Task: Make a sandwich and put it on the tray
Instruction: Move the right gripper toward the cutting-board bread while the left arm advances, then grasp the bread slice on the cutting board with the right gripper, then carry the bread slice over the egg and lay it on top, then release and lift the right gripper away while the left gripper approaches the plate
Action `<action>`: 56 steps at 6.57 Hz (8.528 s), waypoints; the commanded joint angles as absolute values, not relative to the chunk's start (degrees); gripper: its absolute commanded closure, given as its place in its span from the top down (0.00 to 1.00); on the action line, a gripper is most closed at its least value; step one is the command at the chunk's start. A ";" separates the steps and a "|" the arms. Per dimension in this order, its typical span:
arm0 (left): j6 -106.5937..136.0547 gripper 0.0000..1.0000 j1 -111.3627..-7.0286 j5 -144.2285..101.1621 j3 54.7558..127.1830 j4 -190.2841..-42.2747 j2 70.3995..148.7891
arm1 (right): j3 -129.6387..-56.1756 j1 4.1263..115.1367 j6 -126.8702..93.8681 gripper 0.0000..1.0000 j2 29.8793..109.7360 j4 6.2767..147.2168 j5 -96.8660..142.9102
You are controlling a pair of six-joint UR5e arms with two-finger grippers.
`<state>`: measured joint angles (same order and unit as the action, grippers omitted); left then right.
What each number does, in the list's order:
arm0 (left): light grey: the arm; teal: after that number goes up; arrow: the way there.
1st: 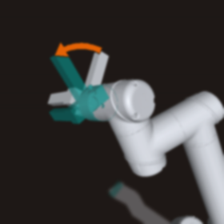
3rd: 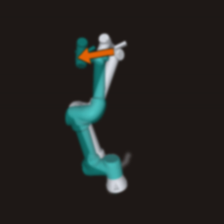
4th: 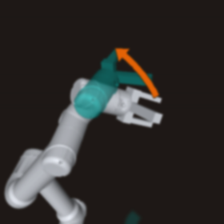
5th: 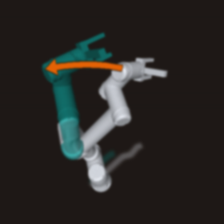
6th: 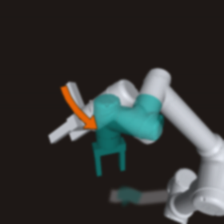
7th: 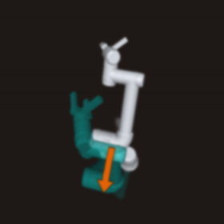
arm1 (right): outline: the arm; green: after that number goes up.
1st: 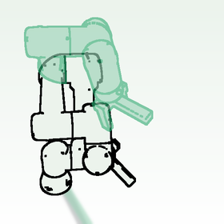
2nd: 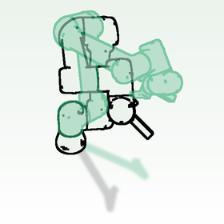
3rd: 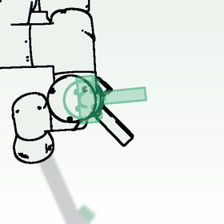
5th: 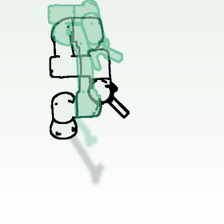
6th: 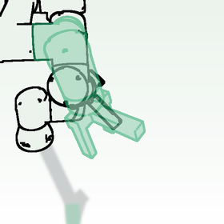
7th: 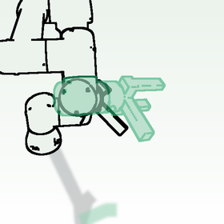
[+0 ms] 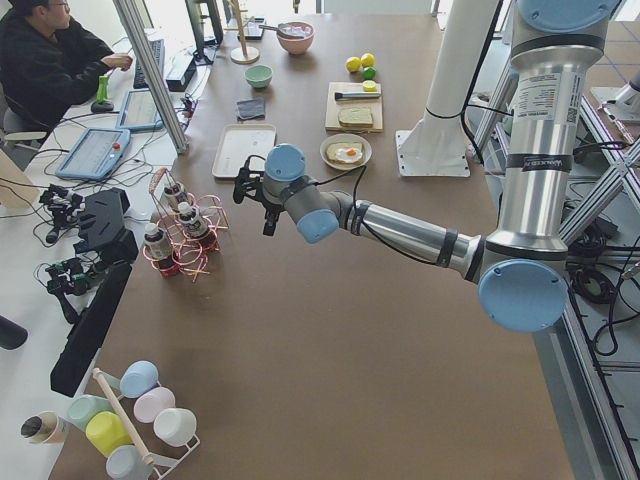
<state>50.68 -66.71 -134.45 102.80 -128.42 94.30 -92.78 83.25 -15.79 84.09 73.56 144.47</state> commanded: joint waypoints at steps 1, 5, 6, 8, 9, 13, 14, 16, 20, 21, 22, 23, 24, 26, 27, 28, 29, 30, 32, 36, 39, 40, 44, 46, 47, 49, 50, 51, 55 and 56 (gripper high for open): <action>59.46 0.97 -61.37 -130.62 102.75 -129.11 98.51 | -93.07 74.40 -40.22 1.00 83.85 56.16 143.53; 70.36 0.97 -52.84 -123.41 103.44 -128.94 102.20 | -100.79 60.94 -60.63 1.00 84.73 48.16 137.20; 71.71 0.97 -51.87 -122.79 103.97 -128.94 102.65 | -102.99 57.25 -61.43 1.00 85.34 48.16 137.02; 71.72 0.97 -51.33 -122.26 104.24 -128.94 102.66 | -109.65 47.87 -68.71 1.00 88.74 48.16 129.60; 71.72 0.97 -51.33 -122.26 104.15 -128.94 102.66 | -111.86 43.72 -70.21 1.00 89.55 48.16 126.85; 71.72 0.97 -51.33 -122.25 104.59 -128.94 102.31 | -113.03 30.42 -75.50 1.00 89.03 48.16 114.00; 71.72 0.97 -51.33 -122.26 104.76 -128.94 102.22 | -113.03 28.93 -77.41 1.00 88.95 48.16 112.43; 71.72 0.97 -51.33 -122.26 104.68 -128.94 102.22 | -112.42 25.15 -78.05 0.98 88.68 48.25 108.91; 71.63 0.97 -51.33 -122.25 104.50 -128.94 101.96 | -108.65 22.33 -79.44 0.85 86.24 48.25 106.27; 71.54 0.97 -51.33 -122.26 104.41 -128.94 102.13 | -108.37 21.89 -80.58 0.78 85.96 48.34 105.82; 71.54 0.97 -51.33 -122.26 104.33 -128.94 102.22 | -108.37 21.88 -80.68 0.62 86.04 48.34 105.91; 71.46 0.97 -51.33 -122.26 103.98 -128.94 102.48 | -108.46 21.88 -80.60 0.51 86.57 48.34 105.82; 71.46 0.97 -51.33 -122.26 103.89 -128.94 102.57 | -108.37 21.97 -80.68 0.50 86.83 48.51 105.91; 71.46 0.97 -51.24 -122.17 103.71 -128.94 102.66 | -108.37 21.97 -80.60 0.02 87.10 48.60 105.73; 71.46 0.97 -51.24 -122.17 103.71 -128.94 102.57 | -108.46 21.97 -80.60 0.00 86.93 48.60 105.73; 71.46 0.97 -51.24 -122.25 103.71 -128.94 102.57 | -109.07 22.06 -80.68 0.00 86.66 48.52 105.82; 71.46 0.97 -51.24 -122.26 103.71 -128.94 102.57 | -110.29 22.93 -81.38 0.00 86.83 48.17 106.43; 71.46 0.97 -51.24 -122.26 103.71 -128.94 102.48 | -111.96 23.29 -82.52 0.00 86.75 47.99 106.61; 71.37 0.97 -51.24 -122.25 103.10 -129.02 102.57 | -114.95 23.90 -85.60 0.00 84.74 47.81 107.14; 71.28 0.97 -51.24 -121.47 102.13 -129.29 102.57 | -105.94 23.21 -90.09 0.00 69.72 48.60 105.74; 71.28 0.97 -51.24 -121.46 102.13 -129.29 102.30 | -98.72 21.89 -89.48 0.00 64.35 48.60 102.93; 71.28 0.97 -51.24 -121.46 101.95 -129.29 102.48 | -96.70 21.45 -89.21 0.00 64.16 48.43 102.40; 71.19 0.97 -51.24 -121.38 101.16 -129.46 102.66 | -96.41 20.83 -89.30 0.66 63.72 48.34 102.13; 71.28 0.97 -51.24 -121.29 101.08 -129.46 103.01 | -97.64 21.35 -89.91 1.00 63.89 48.51 101.95; 71.28 0.97 -50.02 -119.37 101.25 -129.46 103.62 | -98.78 22.75 -89.91 1.00 64.42 48.60 102.65; 71.80 0.97 -45.73 -116.65 101.34 -129.90 105.29 | -103.32 29.49 -89.91 1.00 65.12 53.65 110.08; 73.11 0.97 -42.66 -113.85 101.77 -129.99 105.82 | -105.45 32.92 -89.83 1.00 65.13 57.88 113.61; 78.08 0.97 -39.41 -110.69 101.95 -130.69 107.21 | -105.56 36.18 -89.30 1.00 66.08 58.18 116.86; 82.88 0.85 -23.24 -94.70 102.22 -133.24 107.93 | -107.14 44.98 -87.37 1.00 70.65 57.57 126.72; 85.67 0.67 -20.85 -92.74 102.22 -133.16 108.02 | -107.49 45.17 -87.36 1.00 71.10 57.57 126.65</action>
<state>83.44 -24.09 -95.67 102.23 -133.17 107.82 -107.10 44.30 -87.70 70.30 57.60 125.81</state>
